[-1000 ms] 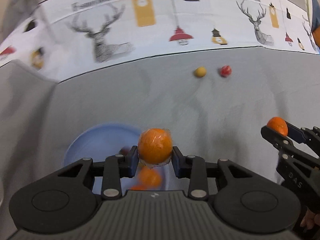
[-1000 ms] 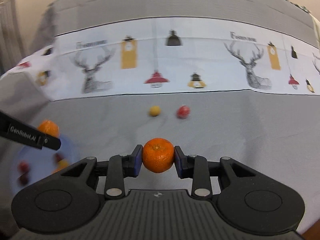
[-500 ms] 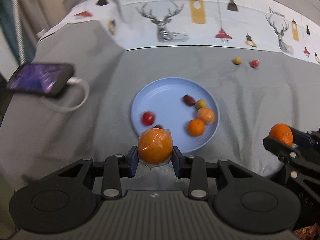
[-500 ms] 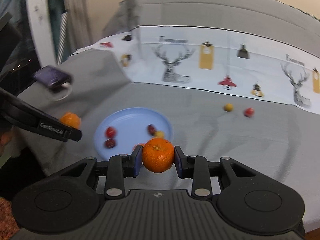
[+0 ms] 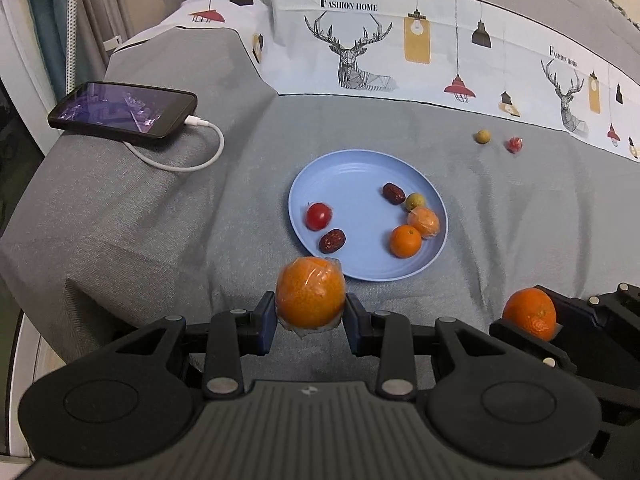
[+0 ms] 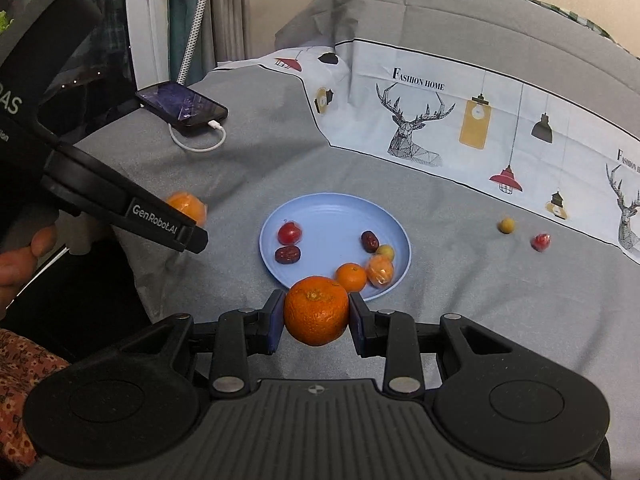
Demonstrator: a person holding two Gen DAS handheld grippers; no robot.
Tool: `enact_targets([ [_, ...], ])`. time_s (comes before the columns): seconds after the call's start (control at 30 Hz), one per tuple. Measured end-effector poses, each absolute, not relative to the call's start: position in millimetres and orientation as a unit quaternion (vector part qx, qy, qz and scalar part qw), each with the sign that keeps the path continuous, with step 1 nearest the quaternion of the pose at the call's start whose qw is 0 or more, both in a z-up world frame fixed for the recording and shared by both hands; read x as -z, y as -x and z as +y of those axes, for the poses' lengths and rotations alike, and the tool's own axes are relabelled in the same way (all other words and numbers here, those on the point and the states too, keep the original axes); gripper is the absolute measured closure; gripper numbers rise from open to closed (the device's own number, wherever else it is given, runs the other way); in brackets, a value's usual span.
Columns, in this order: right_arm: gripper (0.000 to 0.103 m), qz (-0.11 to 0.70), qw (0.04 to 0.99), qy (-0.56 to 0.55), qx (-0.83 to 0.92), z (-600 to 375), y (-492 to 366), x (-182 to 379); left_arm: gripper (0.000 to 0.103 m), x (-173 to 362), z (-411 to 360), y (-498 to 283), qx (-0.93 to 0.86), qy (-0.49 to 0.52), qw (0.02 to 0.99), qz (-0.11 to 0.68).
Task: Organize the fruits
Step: 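Carry the wrapped orange and mandarin over the blue plate with both tools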
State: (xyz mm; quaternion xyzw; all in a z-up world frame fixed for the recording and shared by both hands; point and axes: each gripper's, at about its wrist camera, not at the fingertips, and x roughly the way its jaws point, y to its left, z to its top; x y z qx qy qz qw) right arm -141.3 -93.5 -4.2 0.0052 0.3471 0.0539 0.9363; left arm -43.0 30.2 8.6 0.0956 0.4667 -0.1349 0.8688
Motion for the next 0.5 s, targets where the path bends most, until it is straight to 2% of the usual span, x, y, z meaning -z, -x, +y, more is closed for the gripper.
enact_targets([
  [0.5, 0.068, 0.358, 0.932, -0.013, -0.058, -95.4, 139.4, 10.2, 0.064, -3.2, 27.3, 42.5, 0.136, -0.098, 0.864, 0.475],
])
